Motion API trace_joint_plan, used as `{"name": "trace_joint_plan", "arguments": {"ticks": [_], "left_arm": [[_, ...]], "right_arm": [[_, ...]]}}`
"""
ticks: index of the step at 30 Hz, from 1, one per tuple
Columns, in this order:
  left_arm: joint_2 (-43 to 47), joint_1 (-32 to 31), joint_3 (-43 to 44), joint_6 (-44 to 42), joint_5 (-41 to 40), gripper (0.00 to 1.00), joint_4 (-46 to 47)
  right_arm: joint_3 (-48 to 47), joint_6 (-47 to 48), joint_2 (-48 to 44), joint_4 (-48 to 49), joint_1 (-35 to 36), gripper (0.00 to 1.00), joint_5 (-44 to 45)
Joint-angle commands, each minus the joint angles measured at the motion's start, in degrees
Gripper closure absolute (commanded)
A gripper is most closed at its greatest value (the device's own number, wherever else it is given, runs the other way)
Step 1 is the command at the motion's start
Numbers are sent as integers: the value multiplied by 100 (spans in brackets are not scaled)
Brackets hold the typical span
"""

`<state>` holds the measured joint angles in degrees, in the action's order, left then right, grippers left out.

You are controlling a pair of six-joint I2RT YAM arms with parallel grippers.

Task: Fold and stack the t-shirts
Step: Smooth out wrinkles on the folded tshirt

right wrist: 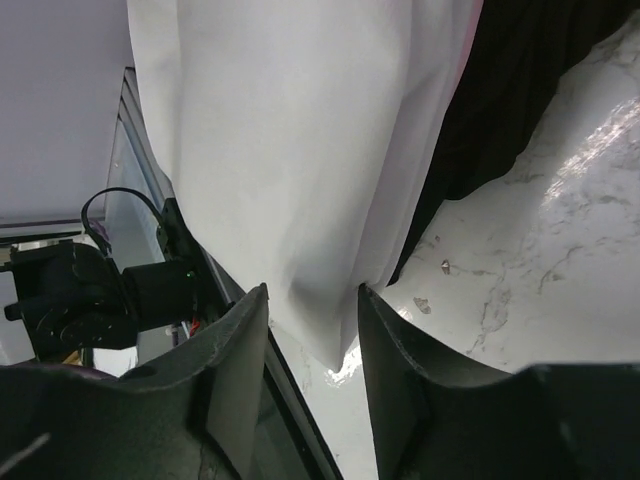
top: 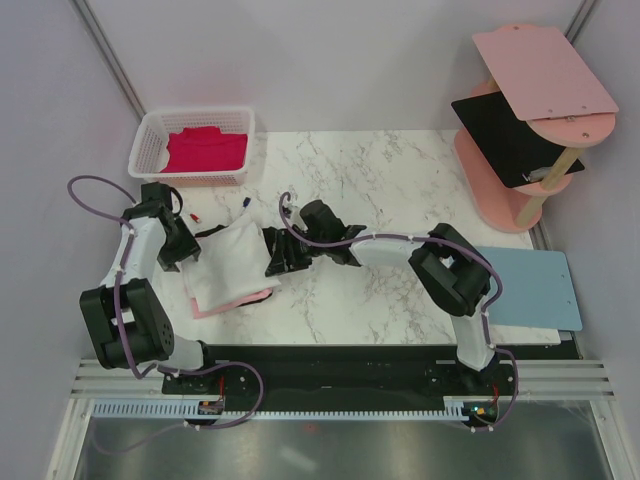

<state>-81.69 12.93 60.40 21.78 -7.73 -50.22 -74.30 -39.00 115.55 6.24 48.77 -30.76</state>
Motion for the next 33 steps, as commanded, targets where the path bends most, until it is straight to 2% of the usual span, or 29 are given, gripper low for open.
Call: {"name": "trace_joint_plan", "arguments": {"ticks": [1,2,3,5,6,17,25,33], "left_arm": [[-189,43,288,-7,-98,48,231],[-224,43,297,-16,-80,55,232],[-242,52,305,-42,-71,72,240],[-294,69,341,-60,-36,90,240],[-304,78,358,-77,-27,98,240],[-444,122,806,-244,-133,98,223],[-769,175,885,-297,-141,98,197],[-822,210,973,-359,-238,98,188]], "right_arm": [[-321,-72,231,290,27,60,-281],[-339,-81,249,299,27,72,-333],[-331,-107,249,334,36,78,-342],[-322,-99,223,352,27,89,-334],[-304,-90,179,352,27,90,-308],[-602,-160,-217,255,71,93,-290],[-1033,-134,-191,-43,466,92,-465],[-340,-81,-252,-351,844,92,-80]]}}
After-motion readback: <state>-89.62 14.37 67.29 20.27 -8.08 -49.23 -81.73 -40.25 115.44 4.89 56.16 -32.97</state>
